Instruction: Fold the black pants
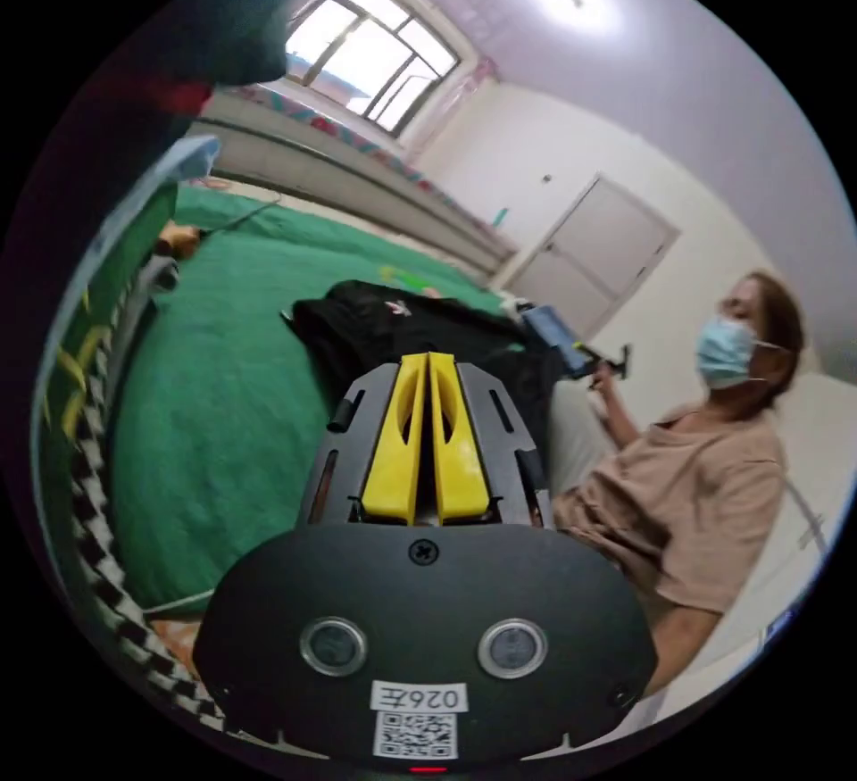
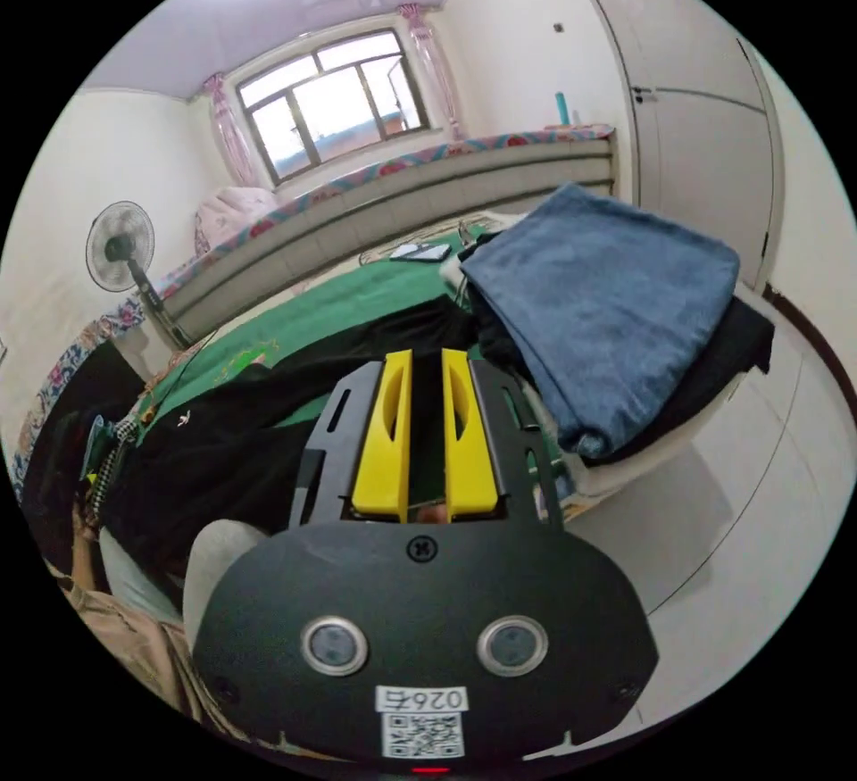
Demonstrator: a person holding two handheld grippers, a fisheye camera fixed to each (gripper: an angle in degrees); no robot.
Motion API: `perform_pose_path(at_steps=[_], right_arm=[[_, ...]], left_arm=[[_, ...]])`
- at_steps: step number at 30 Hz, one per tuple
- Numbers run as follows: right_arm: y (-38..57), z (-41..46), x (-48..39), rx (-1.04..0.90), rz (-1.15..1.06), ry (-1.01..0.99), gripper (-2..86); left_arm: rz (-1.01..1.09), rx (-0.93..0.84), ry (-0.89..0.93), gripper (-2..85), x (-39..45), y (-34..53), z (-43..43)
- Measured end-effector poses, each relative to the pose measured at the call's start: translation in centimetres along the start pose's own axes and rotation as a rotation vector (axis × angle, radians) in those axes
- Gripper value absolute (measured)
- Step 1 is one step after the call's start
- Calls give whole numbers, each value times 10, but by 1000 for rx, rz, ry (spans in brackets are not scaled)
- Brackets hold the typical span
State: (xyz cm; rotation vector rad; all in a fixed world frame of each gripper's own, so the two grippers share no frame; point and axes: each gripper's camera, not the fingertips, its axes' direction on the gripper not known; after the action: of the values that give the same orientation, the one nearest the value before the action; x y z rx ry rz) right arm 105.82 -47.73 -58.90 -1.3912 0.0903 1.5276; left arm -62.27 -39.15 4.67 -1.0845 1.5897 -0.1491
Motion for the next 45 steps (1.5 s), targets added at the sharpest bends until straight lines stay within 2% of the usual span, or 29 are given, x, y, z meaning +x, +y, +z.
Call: perform_pose_path(at_steps=[2, 4, 6, 8, 10, 13, 17, 21, 25, 30, 34, 36, 40, 43, 45], right_arm=[[-21, 6, -21, -1, -97, 22, 36], [-43, 23, -40, -36, -176, 36, 37], [-67, 53, -53, -89, -228, 41, 39], [-84, 79, -54, -148, -234, 54, 50], [-98, 106, -49, -203, -225, 80, 65], [-117, 149, -33, -323, -174, 96, 86], [-132, 177, -11, -352, -76, 42, 91], [-143, 187, 2, -330, -50, 71, 95], [-150, 207, 8, -399, -62, 90, 91], [-159, 221, 16, -405, -39, 127, 90], [-166, 223, 22, -391, -44, 138, 91], [-173, 230, 27, -413, -55, 127, 90], [-182, 244, 32, -447, -48, 61, 88], [-183, 251, 35, -442, -36, 63, 75], [-184, 250, 37, -409, -5, 77, 59]], left_arm=[[98, -40, -185, 114, 14, -37, 31], [88, -50, -290, 174, 10, -67, 58], [65, -87, -328, 199, -6, -91, 88], [-1, -224, -336, 217, -43, -111, 136], [-74, -372, -332, 226, -76, -114, 174], [-85, -325, -379, 199, -88, -114, 201], [19, -432, -492, 147, -76, -119, 228], [-57, -403, -479, 136, -73, -119, 233], [-17, -280, -532, 152, -58, -110, 226], [63, -310, -442, 139, -64, -105, 234], [68, -377, -213, 136, -79, -108, 250], [63, -419, -187, 134, -86, -110, 260], [119, -327, -38, 132, -80, -110, 255], [42, -399, -78, 131, -95, -105, 265], [-18, -408, -39, 129, -109, -102, 269]])
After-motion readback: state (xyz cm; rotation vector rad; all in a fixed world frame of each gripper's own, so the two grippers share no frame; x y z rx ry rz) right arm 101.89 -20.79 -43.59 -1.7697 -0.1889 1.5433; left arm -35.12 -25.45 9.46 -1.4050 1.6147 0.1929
